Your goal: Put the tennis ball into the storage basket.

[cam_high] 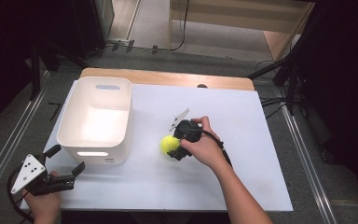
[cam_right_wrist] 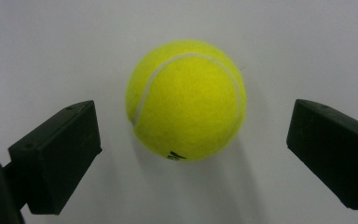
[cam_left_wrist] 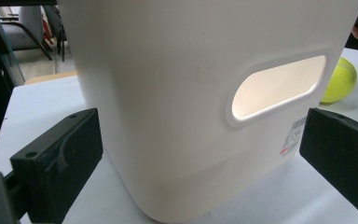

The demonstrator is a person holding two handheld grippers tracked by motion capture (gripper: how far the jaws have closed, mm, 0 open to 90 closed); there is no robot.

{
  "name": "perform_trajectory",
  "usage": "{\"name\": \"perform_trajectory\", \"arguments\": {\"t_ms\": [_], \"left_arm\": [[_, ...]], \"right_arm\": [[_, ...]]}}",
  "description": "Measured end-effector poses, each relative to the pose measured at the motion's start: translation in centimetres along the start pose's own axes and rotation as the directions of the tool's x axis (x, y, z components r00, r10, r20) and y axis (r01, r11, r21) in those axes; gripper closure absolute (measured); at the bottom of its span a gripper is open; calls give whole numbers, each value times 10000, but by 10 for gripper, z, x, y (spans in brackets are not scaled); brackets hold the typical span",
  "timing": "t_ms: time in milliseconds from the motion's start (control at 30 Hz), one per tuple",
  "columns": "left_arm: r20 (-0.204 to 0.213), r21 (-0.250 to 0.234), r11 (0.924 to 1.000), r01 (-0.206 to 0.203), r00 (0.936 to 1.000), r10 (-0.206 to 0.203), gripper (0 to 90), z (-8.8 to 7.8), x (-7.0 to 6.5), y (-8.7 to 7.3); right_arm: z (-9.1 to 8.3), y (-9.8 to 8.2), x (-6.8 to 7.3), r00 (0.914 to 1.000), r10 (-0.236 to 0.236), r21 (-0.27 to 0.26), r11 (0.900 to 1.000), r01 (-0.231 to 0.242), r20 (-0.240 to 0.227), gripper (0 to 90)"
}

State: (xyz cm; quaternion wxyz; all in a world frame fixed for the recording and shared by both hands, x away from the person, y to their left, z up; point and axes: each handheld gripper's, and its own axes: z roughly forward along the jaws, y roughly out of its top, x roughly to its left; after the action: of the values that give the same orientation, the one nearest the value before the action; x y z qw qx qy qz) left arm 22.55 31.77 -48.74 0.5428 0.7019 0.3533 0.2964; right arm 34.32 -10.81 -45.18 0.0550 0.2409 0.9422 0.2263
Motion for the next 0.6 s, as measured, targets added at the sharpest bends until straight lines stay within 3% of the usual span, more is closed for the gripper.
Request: {"name": "perform_trajectory", "arguments": {"t_ms": [600], "left_arm": [[17,-26,10000,46,10000,-46,0,0,1,0]], "right_arm": [[23,10,0,9997,-16,552,9985,30,-244,17]]}}
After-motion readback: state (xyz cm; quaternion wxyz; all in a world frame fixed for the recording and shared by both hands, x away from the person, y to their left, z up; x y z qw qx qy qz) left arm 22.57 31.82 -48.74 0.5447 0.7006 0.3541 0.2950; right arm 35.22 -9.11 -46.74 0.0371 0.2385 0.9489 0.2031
